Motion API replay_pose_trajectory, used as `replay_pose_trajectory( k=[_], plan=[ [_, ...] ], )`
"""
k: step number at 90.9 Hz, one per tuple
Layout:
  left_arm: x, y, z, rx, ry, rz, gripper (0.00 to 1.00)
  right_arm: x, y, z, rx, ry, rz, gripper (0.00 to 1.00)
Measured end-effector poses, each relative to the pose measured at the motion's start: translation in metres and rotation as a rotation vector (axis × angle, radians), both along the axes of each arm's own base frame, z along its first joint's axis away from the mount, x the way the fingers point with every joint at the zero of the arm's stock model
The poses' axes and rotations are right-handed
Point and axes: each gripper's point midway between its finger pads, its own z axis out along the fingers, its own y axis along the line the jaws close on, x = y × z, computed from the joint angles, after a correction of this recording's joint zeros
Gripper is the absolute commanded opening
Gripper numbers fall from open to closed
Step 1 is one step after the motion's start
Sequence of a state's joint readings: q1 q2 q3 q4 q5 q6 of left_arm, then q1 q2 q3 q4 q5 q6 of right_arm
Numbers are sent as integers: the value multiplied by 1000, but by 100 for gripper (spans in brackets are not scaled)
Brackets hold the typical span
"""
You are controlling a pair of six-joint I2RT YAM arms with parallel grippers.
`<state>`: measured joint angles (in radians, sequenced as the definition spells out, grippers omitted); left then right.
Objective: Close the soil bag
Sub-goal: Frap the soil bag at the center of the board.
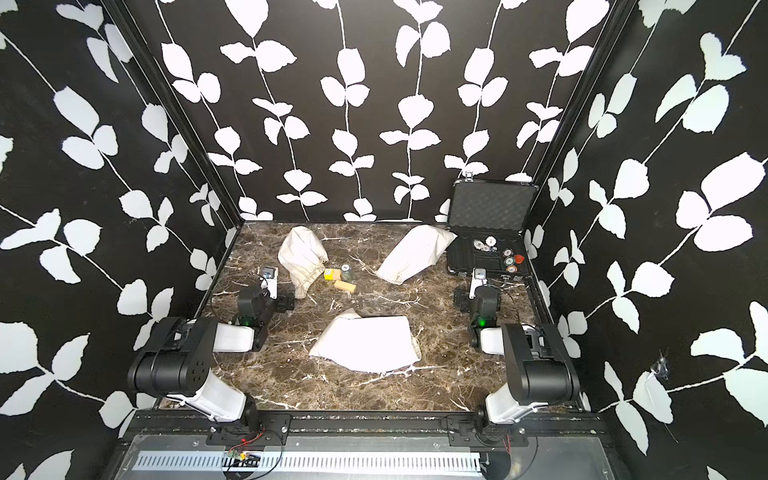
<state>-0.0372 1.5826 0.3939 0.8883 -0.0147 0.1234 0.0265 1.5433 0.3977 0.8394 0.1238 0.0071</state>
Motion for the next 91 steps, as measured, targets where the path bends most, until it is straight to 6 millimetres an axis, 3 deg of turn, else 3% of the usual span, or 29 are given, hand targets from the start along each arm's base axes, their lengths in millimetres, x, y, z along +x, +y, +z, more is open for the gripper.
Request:
replay_pose_trajectory(
  k=[52, 60, 73, 79, 91],
  plan=[
    [-1, -1, 5, -2, -8, -3, 99, -4, 4, 2, -7, 20, 22, 99],
    [-6, 0, 28, -3, -43, 1, 99, -7, 11, 16, -10, 56, 41, 99],
    [-17, 4, 87, -32, -147, 29, 99, 6, 28, 78, 13, 13, 69, 99],
    [-21, 5, 109, -60, -176, 45, 99, 10, 42, 97, 36, 11, 89, 99],
    [-27, -10, 133, -139, -182, 30, 99, 17, 79, 100, 72, 87, 142, 99]
  ],
)
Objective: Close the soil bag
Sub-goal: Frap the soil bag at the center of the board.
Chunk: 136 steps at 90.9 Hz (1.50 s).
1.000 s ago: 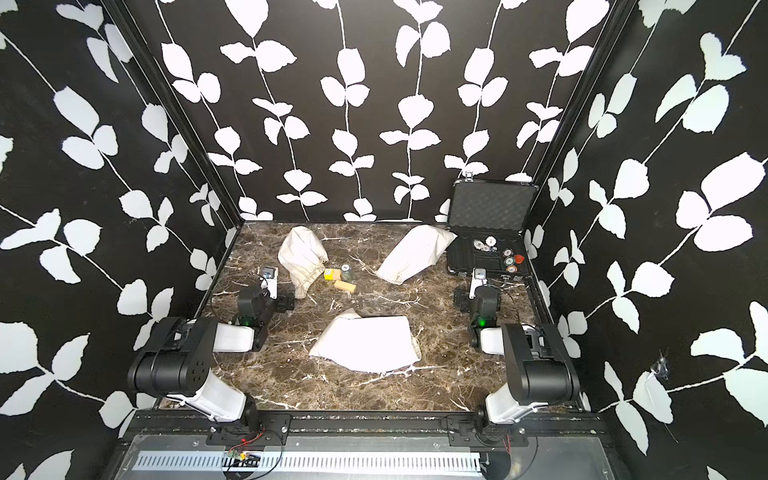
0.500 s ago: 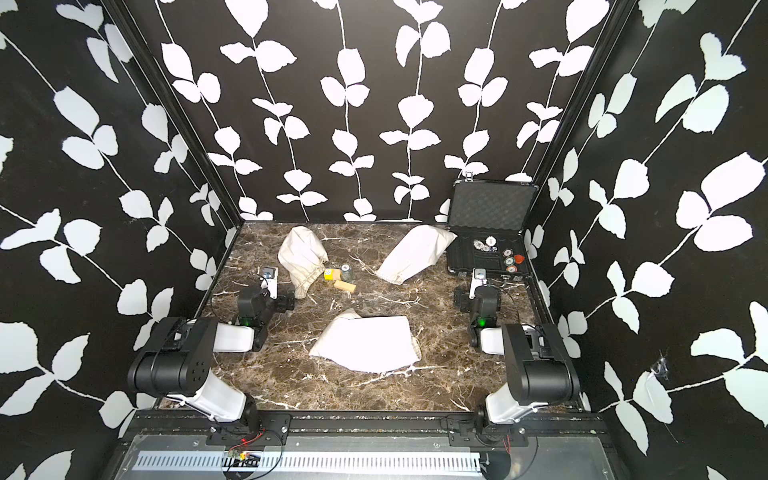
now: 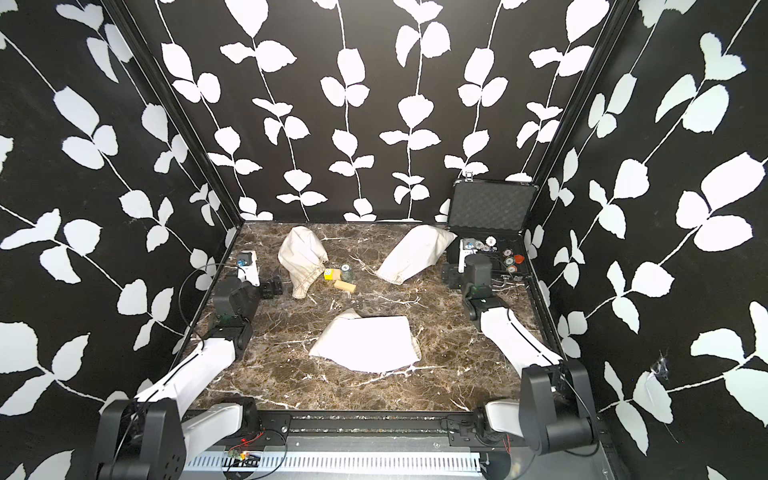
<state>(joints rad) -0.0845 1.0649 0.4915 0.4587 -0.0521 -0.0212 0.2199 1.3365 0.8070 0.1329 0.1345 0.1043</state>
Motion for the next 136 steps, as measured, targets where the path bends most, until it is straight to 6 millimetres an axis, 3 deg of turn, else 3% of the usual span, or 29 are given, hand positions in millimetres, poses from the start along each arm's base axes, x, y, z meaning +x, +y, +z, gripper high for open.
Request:
replay_pose_trajectory(
  k=[27, 39, 49, 59, 74, 80, 85, 98, 108, 136],
  plan=[
    [-12, -94, -12, -115, 122, -232, 99, 28, 86, -56, 34, 234, 108, 99],
    [-17, -121, -28, -105, 184, -297, 99, 45, 118, -79, 68, 289, 121, 99],
    [-19, -131, -43, -88, 238, -318, 99, 61, 136, -97, 89, 334, 104, 99],
    [-21, -133, -50, -80, 264, -322, 99, 76, 142, -121, 99, 373, 66, 81],
    [-24, -139, -51, -75, 270, -339, 99, 64, 130, -156, 63, 468, 14, 31],
    [-26, -142, -51, -69, 275, -354, 99, 59, 126, -155, 61, 466, 8, 10],
    [-26, -147, -51, -59, 282, -369, 99, 48, 120, -155, 49, 474, 4, 0],
    [-25, -171, -47, -16, 291, -436, 99, 12, 100, -146, 17, 485, 3, 0],
    [-28, -201, -50, 36, 312, -525, 99, -8, 90, -125, 14, 455, 20, 0],
    [-50, -305, -85, 253, 379, -813, 99, -25, 85, -54, 67, 301, 71, 0]
  ],
)
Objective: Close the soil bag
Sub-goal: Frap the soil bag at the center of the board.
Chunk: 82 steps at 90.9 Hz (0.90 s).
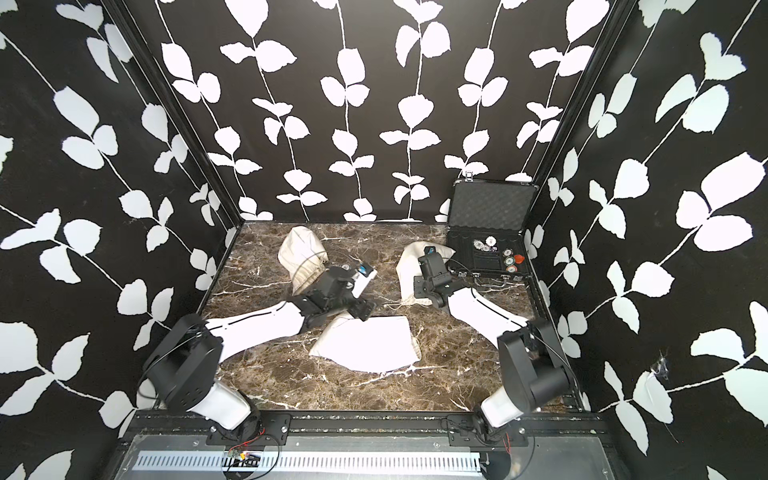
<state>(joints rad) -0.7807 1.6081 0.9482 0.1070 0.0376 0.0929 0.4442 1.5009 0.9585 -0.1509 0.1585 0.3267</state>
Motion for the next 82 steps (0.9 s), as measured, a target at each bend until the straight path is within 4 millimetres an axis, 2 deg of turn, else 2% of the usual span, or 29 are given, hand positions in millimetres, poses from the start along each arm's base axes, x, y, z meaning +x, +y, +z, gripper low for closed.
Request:
replay_pose_trajectory(
  k=[6, 20, 56, 69, 82],
  plan=[
    [-3, -14, -9, 25, 2, -49, 99, -2, -1, 13, 10, -31, 4, 0],
    [2, -31, -23, 40, 14, -112, 97, -5, -3, 32, 9, -74, 17, 0],
    [-11, -76, -22, -156, 24, -316, 92, -3, -1, 42, 18, -109, 28, 0],
    [-10, -87, -43, -184, 60, -343, 88, -1, 2, 45, 36, -120, 36, 0],
    [-6, -93, -65, -191, 86, -334, 77, 0, 5, 45, 50, -119, 44, 0]
  ],
)
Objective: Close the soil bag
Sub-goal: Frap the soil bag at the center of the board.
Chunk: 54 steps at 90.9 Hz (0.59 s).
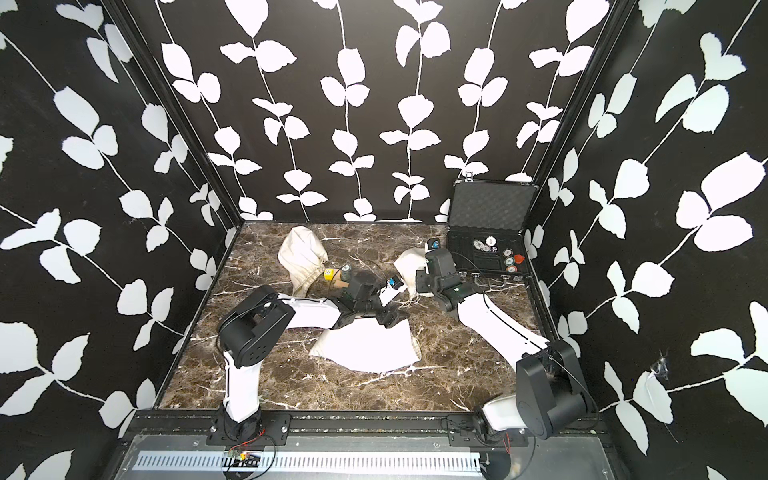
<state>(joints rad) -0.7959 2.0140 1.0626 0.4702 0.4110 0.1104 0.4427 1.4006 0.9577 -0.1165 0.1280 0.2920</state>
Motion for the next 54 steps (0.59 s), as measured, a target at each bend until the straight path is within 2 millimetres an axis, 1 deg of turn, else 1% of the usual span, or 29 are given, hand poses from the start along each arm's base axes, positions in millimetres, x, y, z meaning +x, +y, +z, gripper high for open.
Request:
replay_pose_trajectory(
  k=[5, 13, 17, 22, 26, 28, 32, 35, 36, 45, 49, 54],
  plan=[
    [3, -2, -5, -3, 3, 4, 72, 0, 0, 0, 9, 2, 1, 0],
    [7, -6, -7, -12, -1, 8, 62, 2, 0, 2, 23, 1, -3, 0],
    [9, -9, -6, -23, -5, 11, 56, 2, 0, 2, 31, 0, -5, 0],
    [11, -11, -4, -36, -12, 13, 45, 3, 0, 3, 41, -3, -8, 0],
    [12, -12, -3, -46, -13, 16, 32, 4, 0, 5, 50, -6, -12, 0],
    [13, -12, -2, -48, -17, 17, 23, 5, -1, 5, 55, -8, -15, 0],
    [13, -13, 0, -55, -16, 19, 9, 6, -2, 6, 62, -10, -20, 0],
    [14, -13, 1, -59, -21, 22, 1, 7, -3, 6, 64, -10, -24, 0],
    [14, -13, 1, -60, -21, 24, 0, 7, -4, 6, 65, -9, -26, 0],
    [11, -6, 6, -54, -35, 34, 0, 10, -11, 6, 68, -9, -47, 0],
    [8, 1, 13, -47, -41, 44, 0, 11, -16, 6, 68, -12, -57, 7],
    [6, 9, 29, -44, -52, 61, 0, 12, -21, 5, 67, -23, -68, 17]
  ],
)
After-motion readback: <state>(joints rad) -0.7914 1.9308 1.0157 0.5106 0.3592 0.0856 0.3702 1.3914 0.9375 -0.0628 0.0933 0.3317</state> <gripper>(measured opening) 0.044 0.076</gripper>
